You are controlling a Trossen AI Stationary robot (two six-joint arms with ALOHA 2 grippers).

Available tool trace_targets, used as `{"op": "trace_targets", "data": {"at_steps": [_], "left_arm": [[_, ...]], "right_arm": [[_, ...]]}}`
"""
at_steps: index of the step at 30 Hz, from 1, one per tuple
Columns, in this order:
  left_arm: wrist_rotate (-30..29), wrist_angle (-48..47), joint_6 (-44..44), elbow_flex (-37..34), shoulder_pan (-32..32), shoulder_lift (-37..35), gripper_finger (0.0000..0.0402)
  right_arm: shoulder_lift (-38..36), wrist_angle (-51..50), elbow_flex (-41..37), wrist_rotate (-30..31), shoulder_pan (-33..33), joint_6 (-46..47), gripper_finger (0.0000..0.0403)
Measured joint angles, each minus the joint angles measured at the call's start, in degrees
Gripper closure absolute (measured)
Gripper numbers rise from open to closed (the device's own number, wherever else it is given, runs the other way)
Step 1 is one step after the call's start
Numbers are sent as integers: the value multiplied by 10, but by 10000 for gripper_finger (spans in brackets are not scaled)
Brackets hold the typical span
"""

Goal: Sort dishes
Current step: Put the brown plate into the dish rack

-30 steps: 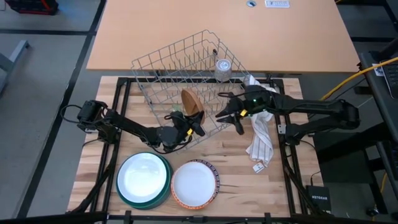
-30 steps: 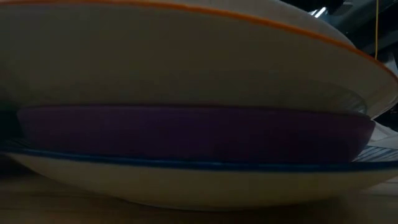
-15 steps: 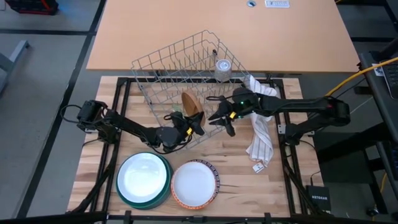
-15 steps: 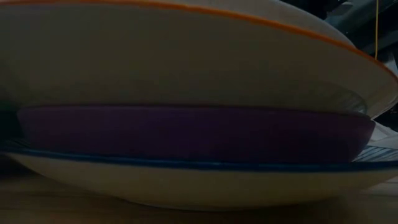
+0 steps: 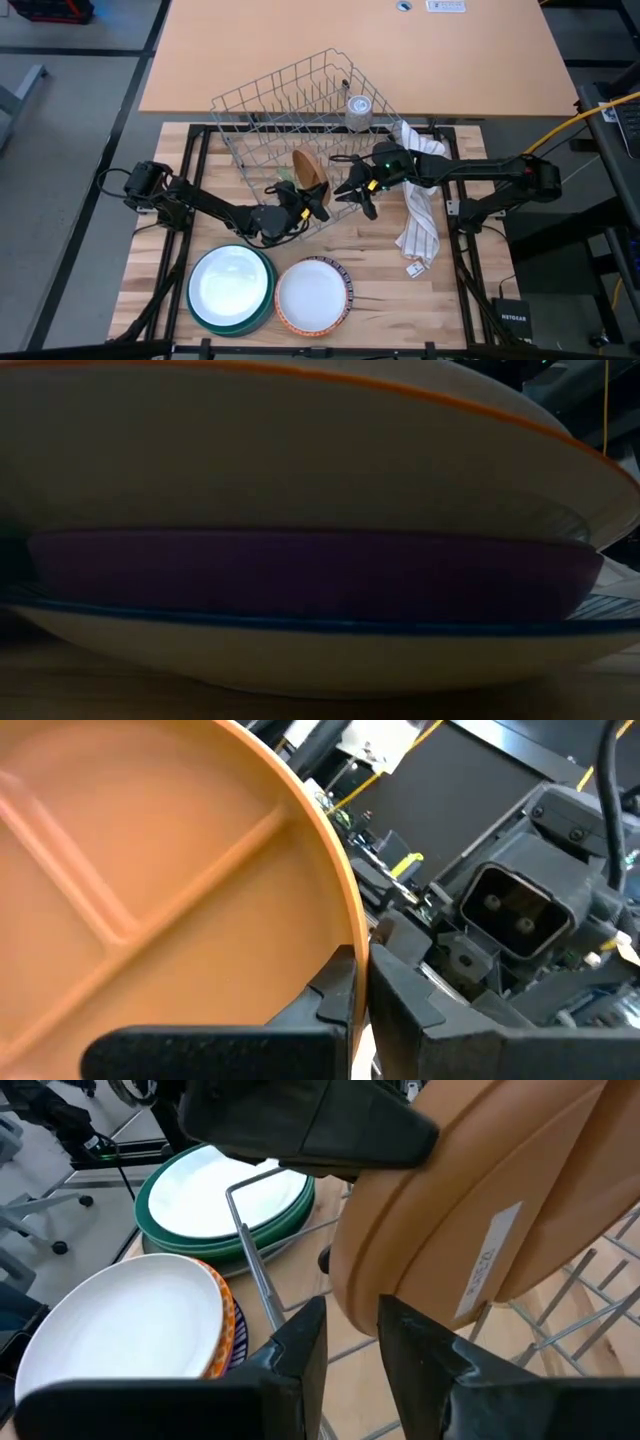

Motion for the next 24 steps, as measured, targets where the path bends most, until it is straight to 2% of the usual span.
{"op": "trace_targets", "data": {"at_steps": [4,9,24], "left_arm": [[16,0,-18,0,0,0,386],[10,-2,-86,0,0,0,386],[4,-62,-114,0,1,0,386]], "right_arm": [[0,1,0,0,0,0,306],[0,1,0,0,0,0,306],[0,19,0,-35,0,2,306]]}}
